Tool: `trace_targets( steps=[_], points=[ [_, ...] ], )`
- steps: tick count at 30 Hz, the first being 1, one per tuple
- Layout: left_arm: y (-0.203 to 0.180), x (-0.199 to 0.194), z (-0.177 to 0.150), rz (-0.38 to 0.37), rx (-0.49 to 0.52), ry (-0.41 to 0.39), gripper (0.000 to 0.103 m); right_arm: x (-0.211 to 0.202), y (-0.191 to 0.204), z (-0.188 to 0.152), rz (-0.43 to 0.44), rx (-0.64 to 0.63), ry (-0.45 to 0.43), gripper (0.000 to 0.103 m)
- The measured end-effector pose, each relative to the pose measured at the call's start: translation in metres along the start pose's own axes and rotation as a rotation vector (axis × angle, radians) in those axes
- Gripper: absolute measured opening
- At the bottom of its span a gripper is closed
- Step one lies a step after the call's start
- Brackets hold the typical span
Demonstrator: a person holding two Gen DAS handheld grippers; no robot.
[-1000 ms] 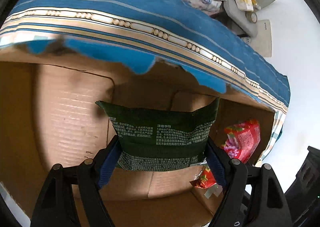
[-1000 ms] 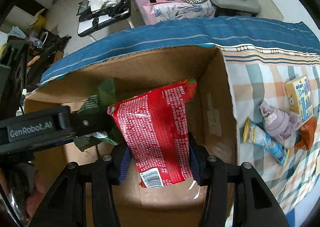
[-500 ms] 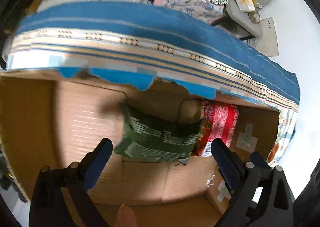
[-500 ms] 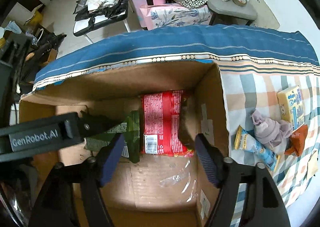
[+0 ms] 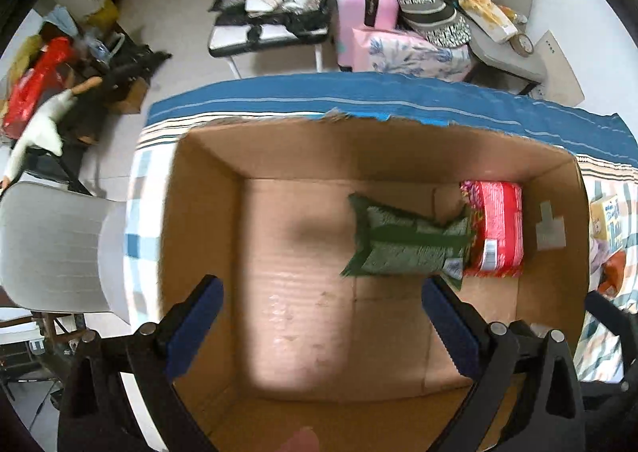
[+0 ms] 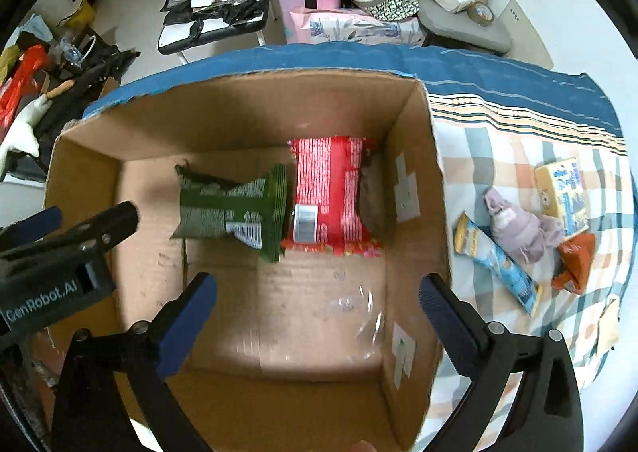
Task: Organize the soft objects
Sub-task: 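Carry both packets into the box and open both grippers to release them, then grasp the milk carton with the left gripper while the right gripper grasps the orange packet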
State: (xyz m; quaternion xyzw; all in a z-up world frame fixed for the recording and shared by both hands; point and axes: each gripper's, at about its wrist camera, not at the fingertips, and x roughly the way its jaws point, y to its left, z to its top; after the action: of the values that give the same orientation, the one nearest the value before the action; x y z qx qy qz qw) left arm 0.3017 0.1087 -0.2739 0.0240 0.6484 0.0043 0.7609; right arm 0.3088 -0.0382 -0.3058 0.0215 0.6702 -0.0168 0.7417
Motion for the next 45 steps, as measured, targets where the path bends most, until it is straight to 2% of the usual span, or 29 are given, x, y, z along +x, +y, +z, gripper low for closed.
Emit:
trace_targets(
  steps=[8,16,21,26,28,32,37,40,45],
  points=[
    [0.013,-0.039,-0.044,0.037,-0.033,-0.087,0.101,-0.038,-0.001,-0.039,-0.003,-0.003,-0.054,0.103],
    [0.0,-0.083,-0.076,0.036,-0.051,-0.148,0.101,-0.086,-0.016,-0.071,0.043,0.004,-0.123,0.103],
    [-0.045,-0.119,-0.076,-0.022,-0.029,-0.198,0.101,-0.117,-0.058,-0.084,0.111,0.064,-0.173,0.103],
    [-0.124,-0.135,-0.062,-0.105,0.048,-0.195,0.101,-0.141,-0.138,-0.094,0.098,0.164,-0.215,0.103],
    [-0.158,-0.128,-0.054,-0.147,0.069,-0.159,0.101,-0.143,-0.179,-0.097,0.074,0.215,-0.215,0.103],
    [-0.231,-0.093,-0.032,-0.254,0.089,-0.02,0.101,-0.126,-0.259,-0.096,0.02,0.302,-0.183,0.103],
    [-0.308,-0.045,-0.004,-0.312,0.098,0.126,0.101,-0.079,-0.346,-0.087,0.005,0.378,-0.105,0.103],
    [-0.343,-0.012,0.019,-0.308,0.096,0.203,0.101,-0.039,-0.378,-0.074,0.05,0.383,-0.056,0.103],
    [-0.377,0.031,0.039,-0.315,0.064,0.315,0.101,0.021,-0.393,-0.053,0.087,0.392,0.026,0.102]
  ],
)
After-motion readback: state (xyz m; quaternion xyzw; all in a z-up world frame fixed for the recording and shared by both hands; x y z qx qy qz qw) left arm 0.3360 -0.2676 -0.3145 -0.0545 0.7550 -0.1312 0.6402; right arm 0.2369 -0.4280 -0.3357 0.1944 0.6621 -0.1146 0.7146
